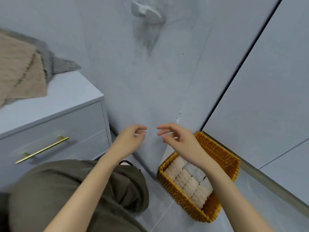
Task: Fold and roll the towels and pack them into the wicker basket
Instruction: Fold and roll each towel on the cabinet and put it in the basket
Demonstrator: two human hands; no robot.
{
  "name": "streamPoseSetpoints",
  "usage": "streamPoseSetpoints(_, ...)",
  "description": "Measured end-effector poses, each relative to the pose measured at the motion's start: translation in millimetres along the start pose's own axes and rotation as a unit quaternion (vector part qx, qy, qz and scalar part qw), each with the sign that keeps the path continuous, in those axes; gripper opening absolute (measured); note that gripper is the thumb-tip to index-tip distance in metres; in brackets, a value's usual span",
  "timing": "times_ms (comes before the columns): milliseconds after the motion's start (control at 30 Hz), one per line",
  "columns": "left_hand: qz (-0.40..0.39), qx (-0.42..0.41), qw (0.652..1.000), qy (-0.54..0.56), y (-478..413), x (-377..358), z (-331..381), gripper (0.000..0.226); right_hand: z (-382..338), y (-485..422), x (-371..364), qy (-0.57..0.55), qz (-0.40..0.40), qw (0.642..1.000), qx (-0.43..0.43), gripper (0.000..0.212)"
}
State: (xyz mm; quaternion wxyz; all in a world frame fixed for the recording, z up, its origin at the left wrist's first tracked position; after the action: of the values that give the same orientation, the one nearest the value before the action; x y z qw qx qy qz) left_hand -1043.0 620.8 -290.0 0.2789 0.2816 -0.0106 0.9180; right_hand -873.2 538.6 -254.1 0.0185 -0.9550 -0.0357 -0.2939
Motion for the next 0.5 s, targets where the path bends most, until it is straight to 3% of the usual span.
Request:
streamPoseSetpoints(200, 0.111, -0.035, 0.992, 0.04, 36.4, 92.8, 21.2, 0.022, -92.7, -34.8, -12.8, 0.049, 0.014, 0.991, 0.123, 0.026)
streamPoseSetpoints(500, 0.261, -0.006, 0.962, 0.085, 106.3, 224.4, 7.0, 0.025, -188.1, -121.9, -65.1, -0.008, -0.035, 0.983, 0.178, 0.023)
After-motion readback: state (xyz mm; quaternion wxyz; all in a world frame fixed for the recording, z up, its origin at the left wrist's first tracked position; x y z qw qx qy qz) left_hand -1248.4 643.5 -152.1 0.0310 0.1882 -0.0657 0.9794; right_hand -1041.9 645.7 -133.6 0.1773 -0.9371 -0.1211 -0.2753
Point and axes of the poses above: each hand's wrist, its own y-axis away from the middle knuckle, its own x-axis out of the back of the hand, z = x × y, the point moved 1 cm from there along -y, towards the middle knuckle, and after that the axes turned 8 degrees about -z, right-handed, at the moved point
